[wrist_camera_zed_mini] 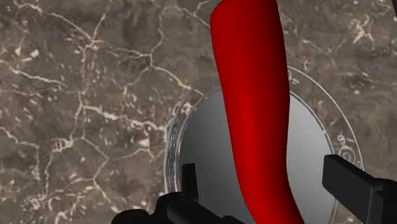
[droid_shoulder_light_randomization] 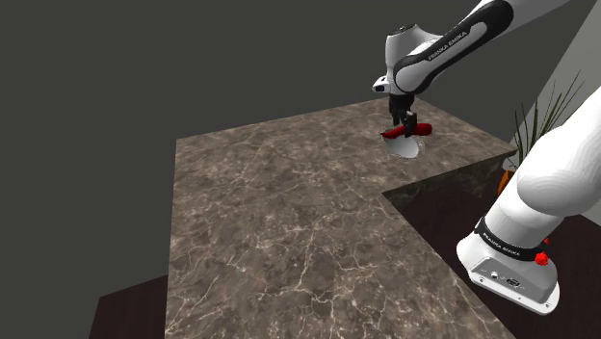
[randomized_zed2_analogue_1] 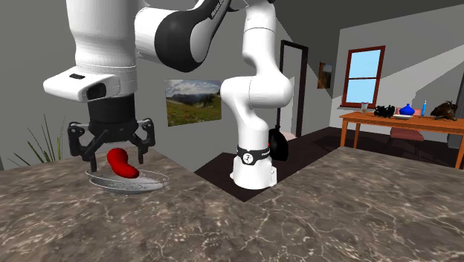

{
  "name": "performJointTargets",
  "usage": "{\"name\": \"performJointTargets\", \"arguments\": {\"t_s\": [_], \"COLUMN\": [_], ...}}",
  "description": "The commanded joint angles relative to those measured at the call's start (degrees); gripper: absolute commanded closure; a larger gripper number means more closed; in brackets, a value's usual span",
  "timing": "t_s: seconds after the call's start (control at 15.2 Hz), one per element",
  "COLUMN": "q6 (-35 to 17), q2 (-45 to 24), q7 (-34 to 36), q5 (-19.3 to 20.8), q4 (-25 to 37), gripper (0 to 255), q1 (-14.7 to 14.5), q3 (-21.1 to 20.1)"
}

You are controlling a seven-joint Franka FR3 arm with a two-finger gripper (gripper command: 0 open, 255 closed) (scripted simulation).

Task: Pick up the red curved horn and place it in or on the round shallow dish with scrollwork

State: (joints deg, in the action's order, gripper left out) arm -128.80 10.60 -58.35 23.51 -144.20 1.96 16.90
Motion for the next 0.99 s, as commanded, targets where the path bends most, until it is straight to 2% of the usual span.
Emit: {"name": "performJointTargets", "arguments": {"t_s": [0.0, 0.13, 0.4, 0.92], "q6": [0.0, 0.0, 8.1, 8.1], "q2": [0.0, 0.0, 4.1, 4.1], "q7": [0.0, -0.1, -0.6, -0.6], "q5": [0.0, 0.0, -1.6, -1.6], "q4": [0.0, 0.0, 3.8, 3.8], "gripper": [0, 0, 0, 0], "q1": [0.0, 0.0, -1.1, -1.1], "q3": [0.0, 0.0, -1.6, -1.6]}}
